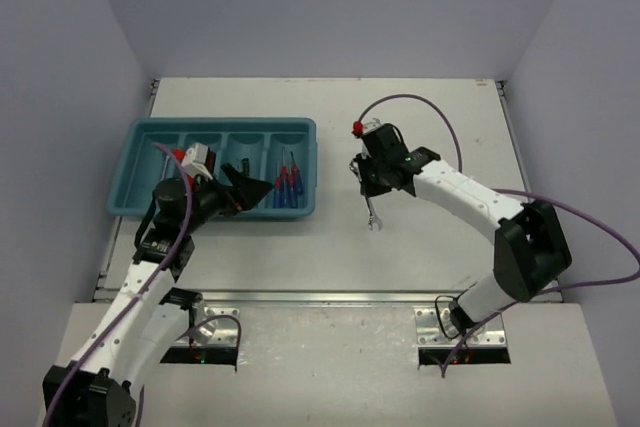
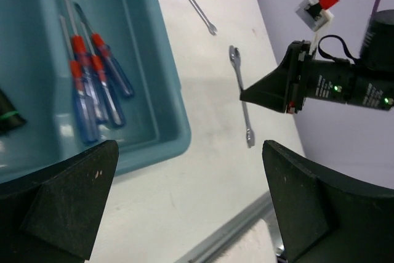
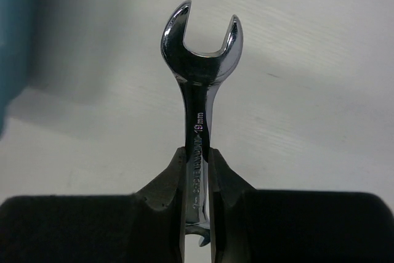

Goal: Sort the tools into containers

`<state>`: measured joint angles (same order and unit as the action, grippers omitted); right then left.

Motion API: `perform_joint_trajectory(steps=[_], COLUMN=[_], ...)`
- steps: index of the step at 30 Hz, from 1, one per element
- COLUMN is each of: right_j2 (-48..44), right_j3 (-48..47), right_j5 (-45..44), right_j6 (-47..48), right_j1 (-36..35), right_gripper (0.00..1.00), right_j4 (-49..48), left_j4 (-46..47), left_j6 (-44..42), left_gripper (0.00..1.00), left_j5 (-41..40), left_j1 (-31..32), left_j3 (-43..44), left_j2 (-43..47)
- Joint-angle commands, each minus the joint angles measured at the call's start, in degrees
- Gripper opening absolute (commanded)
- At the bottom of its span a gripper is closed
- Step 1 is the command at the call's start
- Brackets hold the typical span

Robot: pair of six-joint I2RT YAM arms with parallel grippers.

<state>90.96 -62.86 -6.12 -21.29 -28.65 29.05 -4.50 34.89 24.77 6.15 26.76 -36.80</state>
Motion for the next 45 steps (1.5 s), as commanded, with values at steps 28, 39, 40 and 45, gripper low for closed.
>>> perform_joint_trajectory(steps=[28, 39, 40, 45], right_j2=[-13.1, -21.8, -21.6, -17.4], right_j3=[0.7, 12.2, 13.2, 13.6], right_j5=[-2.8, -12.0, -12.5, -15.9], right_j6=[-3.3, -13.6, -16.0, -28.6], right_j1=[-23.8, -15.9, -15.9, -19.3], right_gripper=[0.0, 0.94, 0.99, 0.99], right_j4=[-15.6, 0.4, 0.7, 5.4], left_j4=[25.1, -11.1, -12.2, -21.5], left_j6=[16.2, 2.3, 1.5, -5.1], left_gripper=[0.6, 1.0, 1.0, 1.0], left_j5=[-26.4, -48.2, -48.7, -52.2], left_j1=[27.1, 27.0, 27.0, 27.0], left_j3=[-0.4, 8.8, 9.5, 16.3], left_j2=[-18.0, 2.9, 3.4, 4.7])
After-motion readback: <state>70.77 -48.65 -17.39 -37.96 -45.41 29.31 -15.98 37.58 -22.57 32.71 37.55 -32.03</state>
